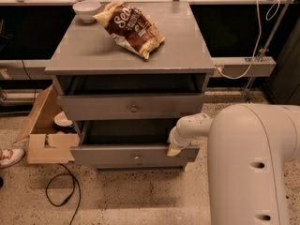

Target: Open middle drawer

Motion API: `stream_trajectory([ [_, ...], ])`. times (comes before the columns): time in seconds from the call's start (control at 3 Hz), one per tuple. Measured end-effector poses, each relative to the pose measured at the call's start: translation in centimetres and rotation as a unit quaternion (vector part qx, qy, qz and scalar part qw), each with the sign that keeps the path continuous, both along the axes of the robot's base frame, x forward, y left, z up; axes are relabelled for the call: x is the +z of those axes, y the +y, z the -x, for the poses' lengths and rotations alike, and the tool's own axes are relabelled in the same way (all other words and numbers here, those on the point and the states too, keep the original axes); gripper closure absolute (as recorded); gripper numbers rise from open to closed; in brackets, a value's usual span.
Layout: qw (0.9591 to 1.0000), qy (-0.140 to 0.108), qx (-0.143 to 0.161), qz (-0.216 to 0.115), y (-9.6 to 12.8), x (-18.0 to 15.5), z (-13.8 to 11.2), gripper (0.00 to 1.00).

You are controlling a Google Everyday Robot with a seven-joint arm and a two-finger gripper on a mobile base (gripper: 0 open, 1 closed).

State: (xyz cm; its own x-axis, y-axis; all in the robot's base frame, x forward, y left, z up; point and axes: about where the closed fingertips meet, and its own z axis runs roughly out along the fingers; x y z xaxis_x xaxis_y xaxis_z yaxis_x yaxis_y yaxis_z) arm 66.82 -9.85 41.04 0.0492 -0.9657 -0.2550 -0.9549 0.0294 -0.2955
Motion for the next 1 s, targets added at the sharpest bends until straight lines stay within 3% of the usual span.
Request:
stream_trajectory([
  [0.33,1.0000,0.001,0.002,-0.002,0.0,0.0,0.1,0.27],
  [0.67,0.9998,0.011,0.012,-0.014,-0.1,-0.4,0.5,0.04],
  [1.0,0.9990,0.035,0.020,-0.020,-0.5,-1.2,1.3,0.00],
])
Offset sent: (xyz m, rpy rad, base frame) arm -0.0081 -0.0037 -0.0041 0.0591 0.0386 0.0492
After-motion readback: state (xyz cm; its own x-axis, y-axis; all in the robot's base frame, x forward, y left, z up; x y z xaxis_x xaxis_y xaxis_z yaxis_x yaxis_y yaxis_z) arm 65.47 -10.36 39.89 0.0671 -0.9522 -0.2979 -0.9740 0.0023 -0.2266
